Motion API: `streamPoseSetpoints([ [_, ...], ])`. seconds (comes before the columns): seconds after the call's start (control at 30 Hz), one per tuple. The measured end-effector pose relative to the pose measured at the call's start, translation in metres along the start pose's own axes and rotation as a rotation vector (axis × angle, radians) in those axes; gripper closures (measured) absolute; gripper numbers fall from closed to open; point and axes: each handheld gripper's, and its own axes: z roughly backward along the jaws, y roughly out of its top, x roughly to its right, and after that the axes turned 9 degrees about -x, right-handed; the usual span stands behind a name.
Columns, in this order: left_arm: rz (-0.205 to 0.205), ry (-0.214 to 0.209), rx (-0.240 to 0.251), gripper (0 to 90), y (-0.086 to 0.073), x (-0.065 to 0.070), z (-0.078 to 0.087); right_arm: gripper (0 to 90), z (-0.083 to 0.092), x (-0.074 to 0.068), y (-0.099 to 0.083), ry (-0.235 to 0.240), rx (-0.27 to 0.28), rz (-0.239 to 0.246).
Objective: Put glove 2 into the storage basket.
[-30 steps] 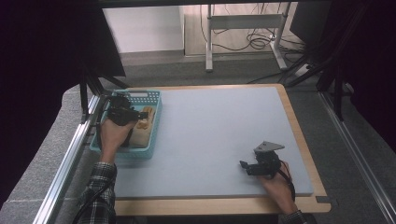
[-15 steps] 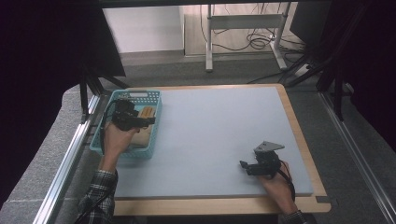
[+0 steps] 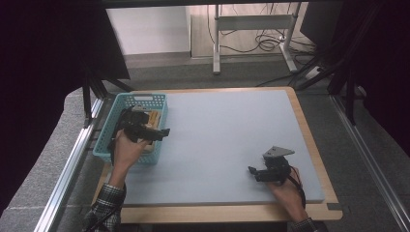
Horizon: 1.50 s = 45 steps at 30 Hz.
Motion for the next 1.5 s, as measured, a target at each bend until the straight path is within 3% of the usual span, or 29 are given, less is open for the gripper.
streamPoseSetpoints([
  [0.6, -0.087, -0.063, 0.061, 1.1, -0.006, 0.040, -0.012, 19.8, 0.000, 0.000, 0.000, 0.001, 0.001, -0.001],
  [0.83, -0.124, -0.097, 0.076, 0.7, -0.009, 0.062, -0.018, 19.8, 0.000, 0.000, 0.000, 0.001, 0.001, -0.001],
  [1.3, -0.187, -0.130, 0.069, 0.3, -0.026, 0.100, -0.038, 19.7, 0.000, 0.000, 0.000, 0.000, 0.000, 0.000],
  [1.5, -0.197, -0.149, 0.068, 0.2, -0.037, 0.108, -0.048, 19.7, 0.000, 0.000, 0.000, 0.000, 0.000, 0.000],
])
